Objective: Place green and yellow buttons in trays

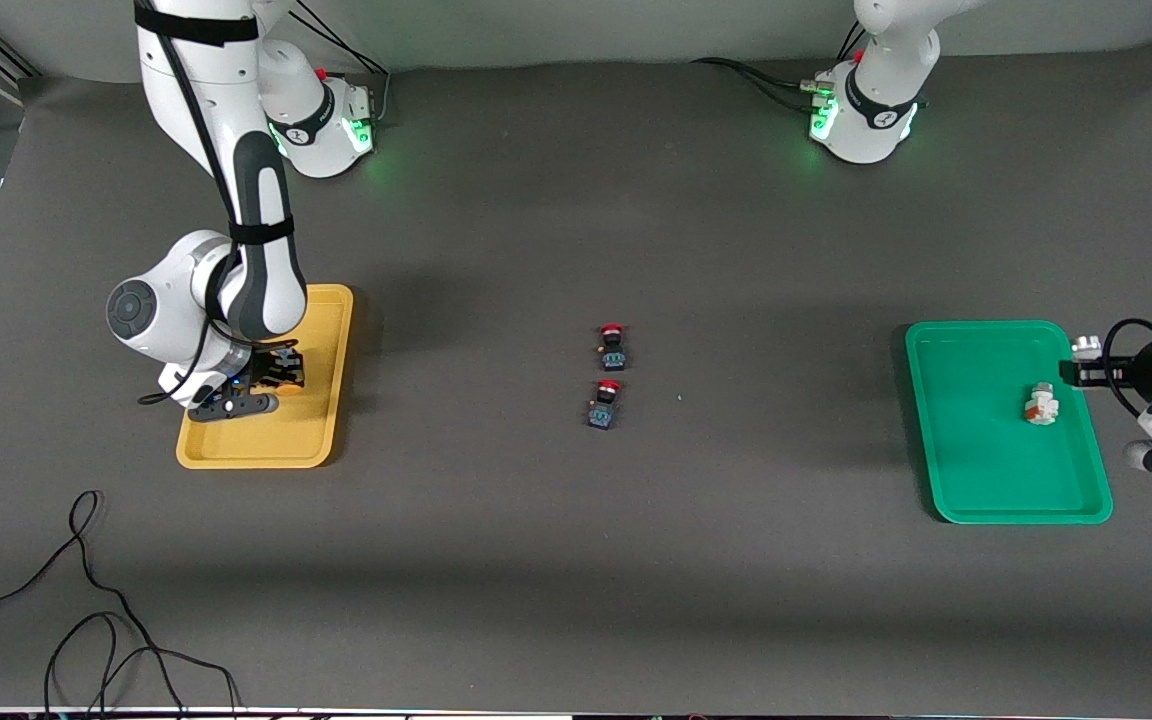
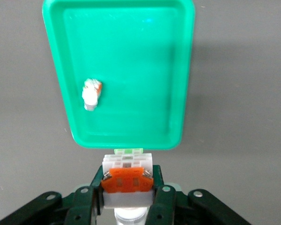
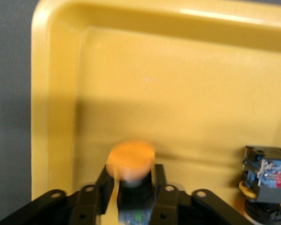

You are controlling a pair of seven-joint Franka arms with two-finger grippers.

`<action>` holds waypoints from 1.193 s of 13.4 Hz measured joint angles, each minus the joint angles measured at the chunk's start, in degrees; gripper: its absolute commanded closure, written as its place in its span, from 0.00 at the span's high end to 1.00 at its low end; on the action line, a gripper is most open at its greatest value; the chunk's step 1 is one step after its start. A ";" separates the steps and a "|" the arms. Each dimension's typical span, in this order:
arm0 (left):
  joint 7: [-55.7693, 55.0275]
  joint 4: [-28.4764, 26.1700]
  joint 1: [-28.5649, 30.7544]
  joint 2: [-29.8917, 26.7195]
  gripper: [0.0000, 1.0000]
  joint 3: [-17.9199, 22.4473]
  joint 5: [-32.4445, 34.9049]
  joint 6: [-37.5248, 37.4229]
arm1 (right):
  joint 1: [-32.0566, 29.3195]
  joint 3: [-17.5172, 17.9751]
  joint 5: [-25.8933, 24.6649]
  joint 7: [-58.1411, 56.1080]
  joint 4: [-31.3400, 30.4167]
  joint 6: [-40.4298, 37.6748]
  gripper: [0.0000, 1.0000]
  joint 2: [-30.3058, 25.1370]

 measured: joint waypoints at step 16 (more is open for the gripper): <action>3.66 -34.63 9.36 5.01 0.84 -0.11 1.00 52.70 | 1.72 -14.48 -16.75 12.72 37.06 -47.39 1.00 -2.50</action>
